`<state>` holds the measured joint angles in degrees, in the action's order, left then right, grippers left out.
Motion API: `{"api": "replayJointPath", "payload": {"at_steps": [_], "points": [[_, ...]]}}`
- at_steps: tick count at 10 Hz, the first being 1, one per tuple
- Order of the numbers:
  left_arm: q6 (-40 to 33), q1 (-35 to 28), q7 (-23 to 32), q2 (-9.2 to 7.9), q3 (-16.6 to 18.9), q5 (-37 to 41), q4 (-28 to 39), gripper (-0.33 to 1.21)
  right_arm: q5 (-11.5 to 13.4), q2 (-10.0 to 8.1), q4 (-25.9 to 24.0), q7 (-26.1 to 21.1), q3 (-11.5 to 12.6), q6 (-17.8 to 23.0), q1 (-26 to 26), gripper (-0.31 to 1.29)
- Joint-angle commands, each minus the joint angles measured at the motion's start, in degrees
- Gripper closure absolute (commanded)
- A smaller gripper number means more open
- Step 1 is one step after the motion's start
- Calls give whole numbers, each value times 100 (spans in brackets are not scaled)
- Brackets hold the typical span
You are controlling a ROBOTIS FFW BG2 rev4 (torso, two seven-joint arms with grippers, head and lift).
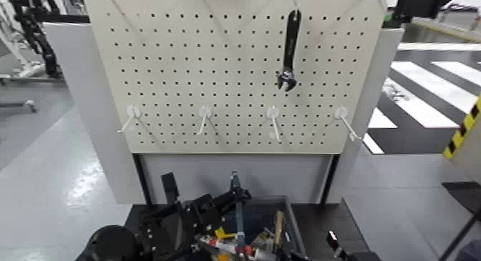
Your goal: Grasp the handle of the crate.
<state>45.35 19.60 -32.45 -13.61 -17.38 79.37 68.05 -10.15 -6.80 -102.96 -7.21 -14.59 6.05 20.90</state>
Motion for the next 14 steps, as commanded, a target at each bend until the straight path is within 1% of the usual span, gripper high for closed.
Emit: {"api": "replayJointPath", "payload": {"at_steps": [1,3,5,7,10,12,14], "points": [[44,-79,1,34,-28,69,41,118,-5,-5,4,0,0,19,2,15],[141,-185,-7,51,-46,192,164,118,-5,3,-4,0,18,10,19,15],[325,-405,72,25,77,236,630,119,4,-5,-22,-9,27,-16,19,15],[607,-677,590,-10,288,491,1246,119,4,3,-31,-18,36,-16,28,15],[949,-941,968,-72,350,975,1685,119,4,3,-40,-18,44,-7,28,15],[1213,-1055,1170,-186,323,1300,1843,119,30,3,-31,-26,44,-7,28,15],[1301,-1125,1214,-344,183,1669,1957,119,30,12,-22,-26,44,-7,28,15]]}}
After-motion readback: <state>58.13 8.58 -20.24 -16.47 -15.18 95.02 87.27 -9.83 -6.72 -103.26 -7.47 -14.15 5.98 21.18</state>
